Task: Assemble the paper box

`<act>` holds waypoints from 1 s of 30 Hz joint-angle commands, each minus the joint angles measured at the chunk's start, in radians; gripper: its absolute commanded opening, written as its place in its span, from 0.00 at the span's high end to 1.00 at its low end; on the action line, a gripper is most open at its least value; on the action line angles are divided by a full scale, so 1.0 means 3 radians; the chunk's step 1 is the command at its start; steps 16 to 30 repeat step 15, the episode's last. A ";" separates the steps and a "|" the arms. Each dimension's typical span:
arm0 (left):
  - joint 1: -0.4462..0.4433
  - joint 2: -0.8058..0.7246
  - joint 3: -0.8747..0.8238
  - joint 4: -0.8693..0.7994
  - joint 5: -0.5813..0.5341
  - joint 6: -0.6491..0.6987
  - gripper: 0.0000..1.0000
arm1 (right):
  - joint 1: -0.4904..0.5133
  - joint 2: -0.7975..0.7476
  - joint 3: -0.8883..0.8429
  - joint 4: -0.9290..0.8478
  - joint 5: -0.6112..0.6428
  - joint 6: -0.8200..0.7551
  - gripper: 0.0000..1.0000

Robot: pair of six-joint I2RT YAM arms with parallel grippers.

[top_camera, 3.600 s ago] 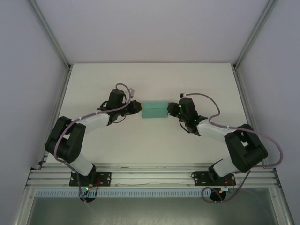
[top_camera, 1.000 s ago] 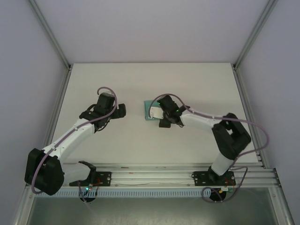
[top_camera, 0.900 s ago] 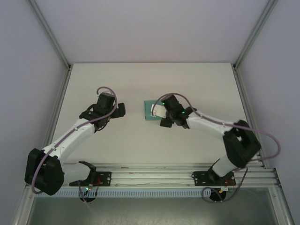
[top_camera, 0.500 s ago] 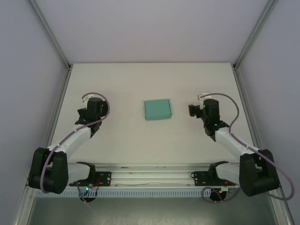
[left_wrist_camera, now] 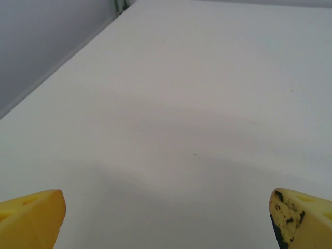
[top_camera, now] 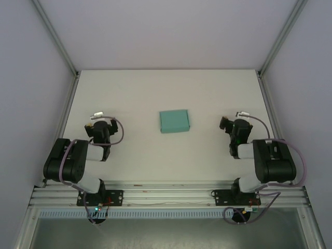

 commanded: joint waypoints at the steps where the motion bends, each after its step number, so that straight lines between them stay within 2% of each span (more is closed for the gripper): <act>1: 0.0034 -0.0092 0.0126 0.0239 0.0167 -0.0003 0.00 | -0.0053 0.0001 0.0033 0.0415 0.0041 0.0203 0.00; 3: 0.0000 0.0009 0.0064 0.0550 0.0133 0.0080 0.00 | -0.0049 -0.0104 0.0147 -0.0002 0.0185 0.0256 0.00; 5: -0.0001 -0.0085 0.0128 0.0250 0.0144 0.0029 0.00 | -0.0047 -0.0029 0.0136 0.0147 -0.0008 0.0171 0.00; 7: -0.0001 -0.0020 0.0084 0.0448 0.0136 0.0074 0.00 | -0.0047 -0.0066 0.0158 0.0033 -0.0039 0.0155 0.00; 9: -0.0003 -0.0074 0.0124 0.0284 0.0143 0.0043 0.00 | -0.0048 -0.0053 0.0149 0.0085 -0.0041 0.0162 0.00; 30: -0.0002 -0.0048 0.0105 0.0368 0.0134 0.0061 0.00 | -0.0048 -0.0060 0.0154 0.0055 -0.0039 0.0159 0.00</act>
